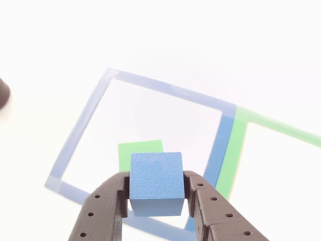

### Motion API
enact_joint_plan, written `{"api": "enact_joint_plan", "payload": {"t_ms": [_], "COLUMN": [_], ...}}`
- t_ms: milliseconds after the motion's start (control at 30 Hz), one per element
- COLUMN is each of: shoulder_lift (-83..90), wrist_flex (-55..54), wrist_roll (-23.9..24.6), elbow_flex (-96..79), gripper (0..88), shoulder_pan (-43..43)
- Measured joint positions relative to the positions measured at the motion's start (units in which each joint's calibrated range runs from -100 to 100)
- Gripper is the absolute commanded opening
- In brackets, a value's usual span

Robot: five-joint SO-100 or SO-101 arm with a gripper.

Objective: Tower of hanoi

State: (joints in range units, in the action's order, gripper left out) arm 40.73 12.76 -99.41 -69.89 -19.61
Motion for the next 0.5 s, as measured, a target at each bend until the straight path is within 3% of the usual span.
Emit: {"api": "enact_joint_plan", "payload": {"t_ms": [500], "shoulder_lift": [-20.68], "wrist_flex": [-28.57], "wrist_roll": [0.0], "elbow_flex": [-1.91], "gripper": [2.8], "shoulder_pan": [-0.25]}}
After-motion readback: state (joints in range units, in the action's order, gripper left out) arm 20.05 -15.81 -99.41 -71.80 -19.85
